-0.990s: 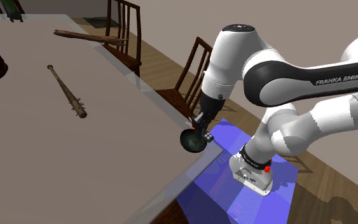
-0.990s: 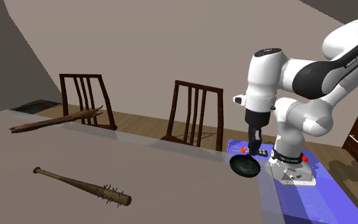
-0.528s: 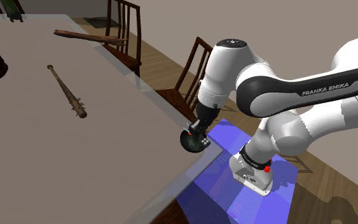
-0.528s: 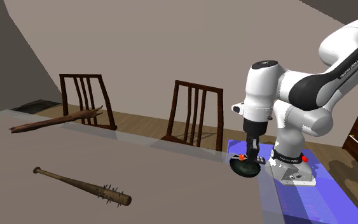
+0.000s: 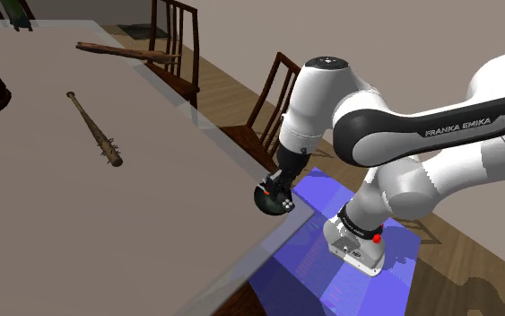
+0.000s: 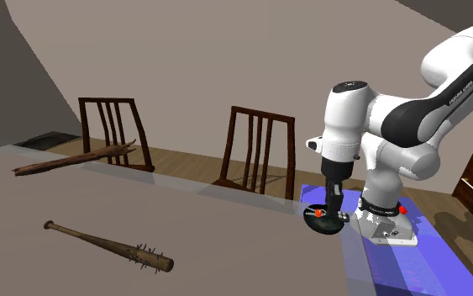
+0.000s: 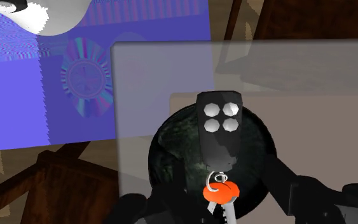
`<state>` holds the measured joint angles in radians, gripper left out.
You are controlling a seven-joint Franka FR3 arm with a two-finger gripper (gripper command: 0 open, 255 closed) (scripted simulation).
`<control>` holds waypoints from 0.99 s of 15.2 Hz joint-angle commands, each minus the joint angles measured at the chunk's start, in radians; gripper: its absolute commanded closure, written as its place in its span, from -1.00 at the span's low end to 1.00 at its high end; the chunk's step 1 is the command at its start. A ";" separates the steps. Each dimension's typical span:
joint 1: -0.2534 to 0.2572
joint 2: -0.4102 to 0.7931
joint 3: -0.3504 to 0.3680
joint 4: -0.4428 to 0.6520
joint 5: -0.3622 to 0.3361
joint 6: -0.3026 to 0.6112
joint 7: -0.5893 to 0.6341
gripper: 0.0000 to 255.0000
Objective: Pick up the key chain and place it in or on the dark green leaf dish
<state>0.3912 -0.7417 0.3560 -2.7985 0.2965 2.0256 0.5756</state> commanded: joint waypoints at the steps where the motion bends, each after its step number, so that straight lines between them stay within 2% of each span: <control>1: 0.000 0.000 0.000 0.000 0.000 0.000 0.000 -1.00; 5: 0.000 0.000 0.000 0.000 0.000 0.000 0.000 -1.00; 9: -0.013 -0.041 -0.033 0.104 -0.032 -0.145 0.004 -1.00; 15: -0.013 -0.041 -0.033 0.104 -0.032 -0.145 0.004 -1.00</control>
<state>0.3787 -0.7829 0.3225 -2.6946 0.2642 1.8813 0.5794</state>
